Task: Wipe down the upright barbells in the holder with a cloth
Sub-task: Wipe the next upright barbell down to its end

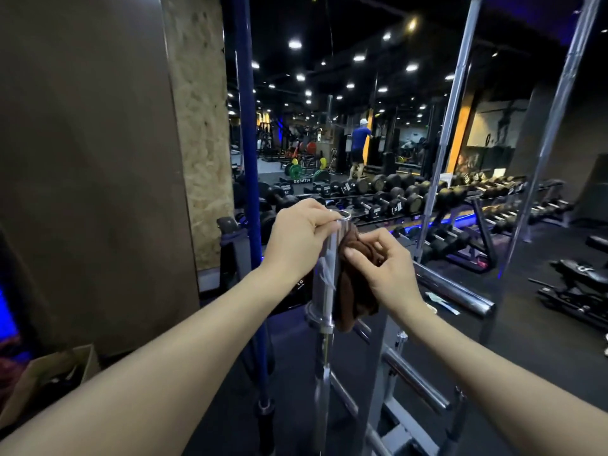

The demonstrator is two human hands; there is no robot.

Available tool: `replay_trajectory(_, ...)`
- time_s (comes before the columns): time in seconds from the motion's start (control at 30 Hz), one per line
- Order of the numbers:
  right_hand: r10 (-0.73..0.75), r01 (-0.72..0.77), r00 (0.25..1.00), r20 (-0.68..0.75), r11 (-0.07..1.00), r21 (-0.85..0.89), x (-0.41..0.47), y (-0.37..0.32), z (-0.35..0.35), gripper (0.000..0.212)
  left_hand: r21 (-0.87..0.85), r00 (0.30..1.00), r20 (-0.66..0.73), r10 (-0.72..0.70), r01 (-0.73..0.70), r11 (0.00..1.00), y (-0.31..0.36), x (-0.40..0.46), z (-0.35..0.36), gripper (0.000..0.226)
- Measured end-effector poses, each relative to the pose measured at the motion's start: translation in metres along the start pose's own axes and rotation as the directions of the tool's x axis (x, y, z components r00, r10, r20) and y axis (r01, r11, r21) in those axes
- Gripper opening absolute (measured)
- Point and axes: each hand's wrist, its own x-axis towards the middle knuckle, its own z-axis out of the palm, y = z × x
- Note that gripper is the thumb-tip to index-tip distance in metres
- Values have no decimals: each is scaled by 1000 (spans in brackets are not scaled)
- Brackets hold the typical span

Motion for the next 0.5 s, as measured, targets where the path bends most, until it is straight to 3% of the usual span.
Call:
replay_trajectory(0.13, 54, -50, 997, 60, 997, -64, -5, 5, -4, 24, -39, 1000, 29, -3, 4, 999, -1, 1, -2, 16)
replay_trajectory(0.23, 11, -7, 999, 42, 995, -103, 6, -3, -7, 20, -56, 999, 41, 4, -2, 998, -1, 1, -3, 16)
replay_trajectory(0.37, -17, 21, 999, 46, 996, -82, 10, -1, -5, 17, -43, 999, 38, 31, -29, 999, -6, 2, -6, 17)
replay_trajectory(0.5, 59, -51, 992, 115, 996, -68, 0, 15, -2, 15, -68, 997, 67, 33, -28, 997, -12, 4, -9, 17)
